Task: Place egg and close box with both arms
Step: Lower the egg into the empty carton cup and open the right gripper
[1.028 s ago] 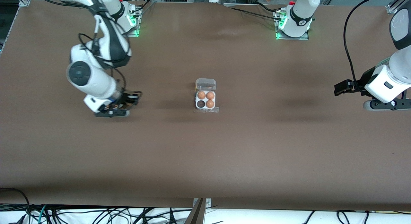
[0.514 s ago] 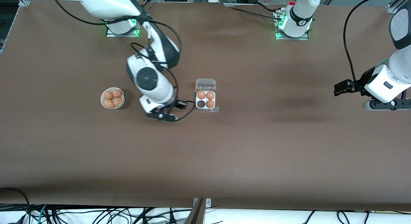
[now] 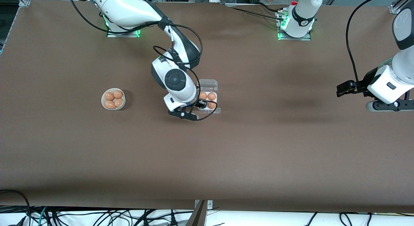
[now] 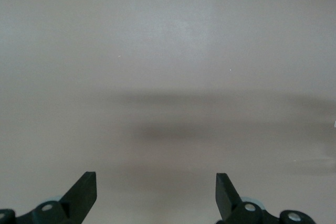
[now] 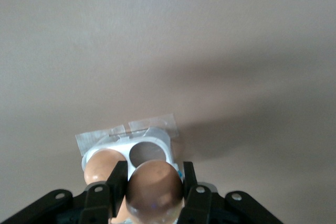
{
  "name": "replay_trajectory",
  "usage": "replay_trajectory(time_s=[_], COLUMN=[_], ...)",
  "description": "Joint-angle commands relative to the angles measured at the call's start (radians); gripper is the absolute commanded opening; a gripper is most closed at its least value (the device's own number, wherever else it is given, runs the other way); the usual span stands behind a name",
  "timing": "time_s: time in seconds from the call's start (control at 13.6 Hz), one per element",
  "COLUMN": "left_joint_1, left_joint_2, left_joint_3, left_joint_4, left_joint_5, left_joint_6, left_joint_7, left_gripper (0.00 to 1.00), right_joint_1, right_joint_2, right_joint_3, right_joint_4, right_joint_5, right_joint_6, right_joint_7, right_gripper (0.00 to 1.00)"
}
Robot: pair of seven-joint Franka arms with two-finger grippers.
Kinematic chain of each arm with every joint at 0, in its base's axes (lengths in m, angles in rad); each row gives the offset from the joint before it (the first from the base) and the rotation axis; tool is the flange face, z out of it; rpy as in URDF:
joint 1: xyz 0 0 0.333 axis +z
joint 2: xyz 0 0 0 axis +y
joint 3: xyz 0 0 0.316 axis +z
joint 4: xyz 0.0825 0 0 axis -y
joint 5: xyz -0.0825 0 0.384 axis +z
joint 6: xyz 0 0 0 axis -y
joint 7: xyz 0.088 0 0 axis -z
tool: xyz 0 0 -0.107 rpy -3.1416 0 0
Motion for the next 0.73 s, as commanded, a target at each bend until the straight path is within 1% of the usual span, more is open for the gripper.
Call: replay_trajectory(time_s=[0.0,0.29,0.44,0.51,0.59,0.66], left_joint_1=[0.006,0.006,0.004,0.004,0.004,0.004], left_joint_2=[0.012,0.012,0.012,0.012,0.012,0.012], left_joint_3=[-0.002,-0.004,-0.002,-0.004,-0.004,-0.002], left_joint_4=[0.031,0.034,0.035,0.037,0.037,0.037], left_joint_5=[0.003,0.003,0.003,0.003,0.003,0.003], left_joint_6=[-0.009,-0.009,-0.009,-0.009,-0.009,-0.009], left_joint_7=[0.022,0.02,0.02,0.02,0.02,0.02], left_gripper=[1.0,1.0,1.0,1.0,1.0,1.0], right_joint_1=[0.024,0.041,0.041,0.041,0.041,0.036], right_joint_2=[0.037,0.067,0.073,0.074,0.074,0.074], right_joint_3=[-0.003,-0.003,-0.003,-0.003,-0.003,-0.004], right_joint_4=[0.037,0.037,0.037,0.037,0.037,0.037], right_joint_5=[0.015,0.015,0.015,0.015,0.013,0.013], right_joint_6=[0.014,0.083,0.092,0.092,0.092,0.092], right_joint_7=[0.024,0.027,0.025,0.024,0.021,0.013], right_gripper=[0.05,0.05,0.08,0.28,0.91,0.96])
